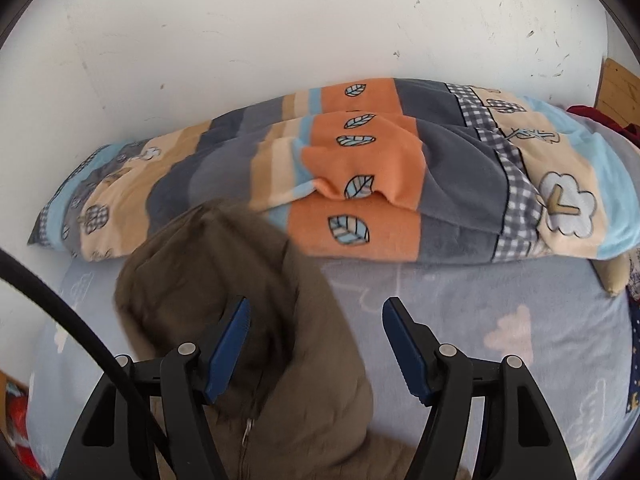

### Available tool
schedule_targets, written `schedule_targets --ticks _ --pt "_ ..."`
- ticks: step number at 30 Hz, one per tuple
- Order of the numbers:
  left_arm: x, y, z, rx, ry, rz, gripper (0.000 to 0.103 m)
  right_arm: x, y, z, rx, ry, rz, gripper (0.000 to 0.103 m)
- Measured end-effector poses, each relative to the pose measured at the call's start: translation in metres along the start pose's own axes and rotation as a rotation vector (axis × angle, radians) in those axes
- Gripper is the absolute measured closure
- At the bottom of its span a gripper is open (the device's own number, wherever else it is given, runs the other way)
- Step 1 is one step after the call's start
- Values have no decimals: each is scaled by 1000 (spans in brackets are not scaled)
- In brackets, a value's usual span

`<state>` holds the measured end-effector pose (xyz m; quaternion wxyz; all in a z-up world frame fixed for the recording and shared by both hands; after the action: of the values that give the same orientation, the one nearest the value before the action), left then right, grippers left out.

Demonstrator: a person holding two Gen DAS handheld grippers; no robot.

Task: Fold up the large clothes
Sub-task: 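Grasp the hood tip with the right tool, then lift the hood with the right tool and fold it over the jacket body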

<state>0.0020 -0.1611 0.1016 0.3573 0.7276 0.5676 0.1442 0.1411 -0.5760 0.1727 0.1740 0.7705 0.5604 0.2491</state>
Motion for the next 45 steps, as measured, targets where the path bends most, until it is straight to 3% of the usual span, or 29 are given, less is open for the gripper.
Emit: schedule_targets --ticks 2,4,5,6,7,8,13,17,21,27,32,36,40,45 --pt "4 -1 3 10 0 -11 15 0 9 14 9 -12 -7 32" --pt "5 -1 7 24 1 -15 15 5 14 27 28 -22 -27 45" --pt "6 -2 8 27 4 -13 15 6 14 35 42 -41 -38 60" --pt "6 -2 9 30 6 -8 15 7 13 41 57 -56 -47 81" --pt "6 -2 9 30 10 -3 15 7 10 44 67 -63 -49 89" --pt "6 -2 8 28 16 -1 15 8 8 43 57 -76 -50 91" --pt "3 0 0 18 -13 -15 15 21 -10 -9 -26 -21 -98 93" --pt "0 5 -14 -16 -36 -27 15 35 -37 -74 -82 27 -157 94" --pt "1 8 -24 -31 -63 -47 15 50 -81 -147 -129 71 -232 94" --pt "1 12 -39 -52 -135 -112 15 61 -173 -210 -155 106 -273 94" --pt "-10 12 -38 -30 -265 -176 15 56 -261 -211 -149 110 -245 94" --pt "-27 5 -29 10 -322 -166 15 42 -314 -167 -89 88 -173 94" --pt "-44 5 -22 22 -376 -171 15 54 -322 -143 -40 -51 -339 94" --pt "-82 7 -17 -7 -389 -80 15 47 -338 -119 52 -20 -346 93"
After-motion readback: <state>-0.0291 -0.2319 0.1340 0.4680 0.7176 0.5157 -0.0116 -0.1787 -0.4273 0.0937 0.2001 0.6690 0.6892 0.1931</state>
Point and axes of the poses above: each gripper's, at about its wrist camera, not at the fingertips, and z roughly the way its jaws point, x to its left, y to its top, the point moved 5 cm from there along z, roughly the way its jaws point, and after that the axes turned 4 degrees about x, right-handed, at the moved point
